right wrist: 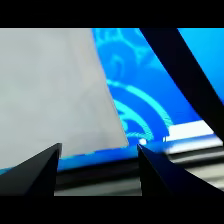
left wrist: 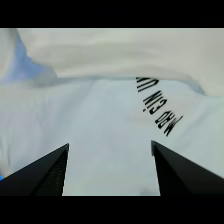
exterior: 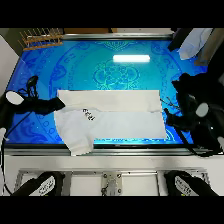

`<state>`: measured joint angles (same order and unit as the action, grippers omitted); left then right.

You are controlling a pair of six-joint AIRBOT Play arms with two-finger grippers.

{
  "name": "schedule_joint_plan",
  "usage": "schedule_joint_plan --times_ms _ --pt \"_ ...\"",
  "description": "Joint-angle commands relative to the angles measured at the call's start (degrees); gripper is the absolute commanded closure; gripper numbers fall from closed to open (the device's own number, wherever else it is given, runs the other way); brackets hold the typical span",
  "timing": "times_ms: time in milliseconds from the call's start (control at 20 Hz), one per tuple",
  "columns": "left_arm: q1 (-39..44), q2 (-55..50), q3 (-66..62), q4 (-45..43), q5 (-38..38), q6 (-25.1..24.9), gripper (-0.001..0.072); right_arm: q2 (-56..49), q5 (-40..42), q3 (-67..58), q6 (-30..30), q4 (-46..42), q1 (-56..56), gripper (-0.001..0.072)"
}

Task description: Fold the clothes and pants, and hang the long-sleeved shirts on hangers.

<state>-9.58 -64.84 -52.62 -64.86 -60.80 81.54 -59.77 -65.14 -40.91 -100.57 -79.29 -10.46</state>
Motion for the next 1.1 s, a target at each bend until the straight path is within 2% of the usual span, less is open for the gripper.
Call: schedule_joint_plan --times_ms 0,200,450,750,800,850,900,1000,1050 --pt "3.85 6.40 9.07 0.11 2.60 1.44 0.0162 6.60 3.39 14.27 -7.93 7.26 -5.51 0.0195" --pt "7.34 9.99 13.57 0.11 6.08 1.66 0.0162 6.69 14.67 20.68 -7.23 16.50 -5.73 0.0197" --pt "7.56 10.54 13.81 0.11 6.01 1.86 0.0162 6.16 23.74 20.81 -7.26 16.59 -2.73 0.0197" --pt "7.56 10.47 13.81 0.07 6.08 1.86 0.0162 3.34 25.75 20.79 -6.25 16.55 0.90 0.0211" --pt "7.56 10.49 13.81 0.00 5.95 1.86 0.0162 2.93 25.75 20.76 -5.25 16.57 1.81 0.0383" --pt "7.56 10.49 13.81 -0.15 5.81 1.86 0.0162 2.84 25.70 20.76 -3.91 16.57 2.60 0.0593" --pt "7.02 10.54 13.81 -0.13 5.18 1.88 0.0162 2.86 25.68 20.74 -3.04 16.59 3.28 0.0705" --pt "4.13 10.60 13.81 -0.37 2.19 2.54 0.0163 2.86 24.30 20.68 -2.64 16.52 3.91 0.0701" --pt "1.81 10.60 13.84 -2.56 -0.09 4.96 0.0163 2.86 23.78 20.68 -2.67 16.52 3.91 0.0701"
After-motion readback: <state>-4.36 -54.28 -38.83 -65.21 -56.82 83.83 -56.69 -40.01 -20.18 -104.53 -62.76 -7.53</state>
